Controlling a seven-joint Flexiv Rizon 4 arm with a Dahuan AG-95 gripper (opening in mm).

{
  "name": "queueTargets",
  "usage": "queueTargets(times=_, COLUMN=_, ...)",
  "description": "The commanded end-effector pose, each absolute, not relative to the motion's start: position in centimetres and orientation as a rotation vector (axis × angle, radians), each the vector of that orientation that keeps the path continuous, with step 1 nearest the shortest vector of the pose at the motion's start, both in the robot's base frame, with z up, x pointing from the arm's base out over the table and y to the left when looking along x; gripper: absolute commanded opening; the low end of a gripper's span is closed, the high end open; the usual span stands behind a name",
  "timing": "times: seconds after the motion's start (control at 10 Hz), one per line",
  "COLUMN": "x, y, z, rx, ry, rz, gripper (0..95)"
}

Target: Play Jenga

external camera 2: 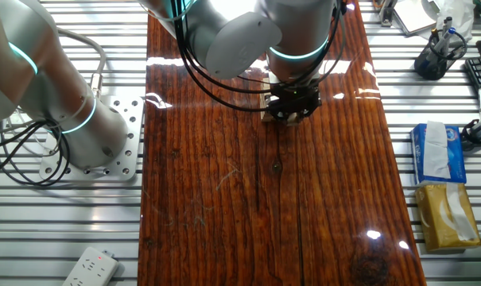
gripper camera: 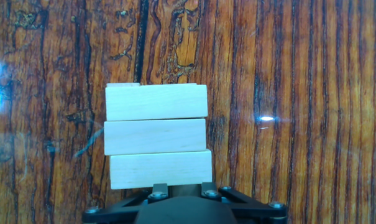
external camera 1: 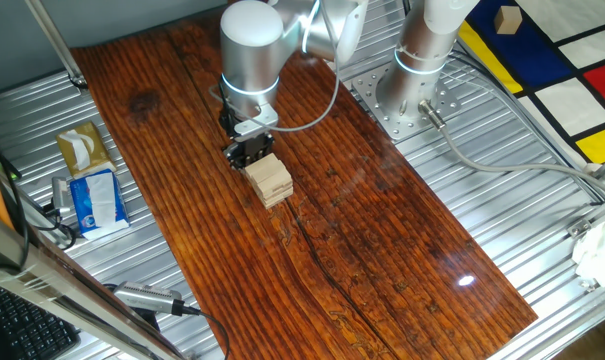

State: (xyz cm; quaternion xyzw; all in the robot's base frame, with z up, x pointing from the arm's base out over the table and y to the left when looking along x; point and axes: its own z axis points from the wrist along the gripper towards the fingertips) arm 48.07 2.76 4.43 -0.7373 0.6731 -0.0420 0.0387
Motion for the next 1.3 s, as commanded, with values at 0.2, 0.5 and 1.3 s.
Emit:
queueTargets(times=0.2, x=48.04, y=2.75, z=4.45, rx=-2.257, ry=2.07, rz=-0.132, gripper=0.0)
queueTargets(times=0.5, x=48.03, y=2.74, z=4.44, rx=-2.251, ry=2.079, rz=-0.135, gripper=0.0)
queueTargets(times=1.3, x=47.98, y=2.62, z=4.43, rx=-2.255, ry=2.073, rz=-0.135, gripper=0.0)
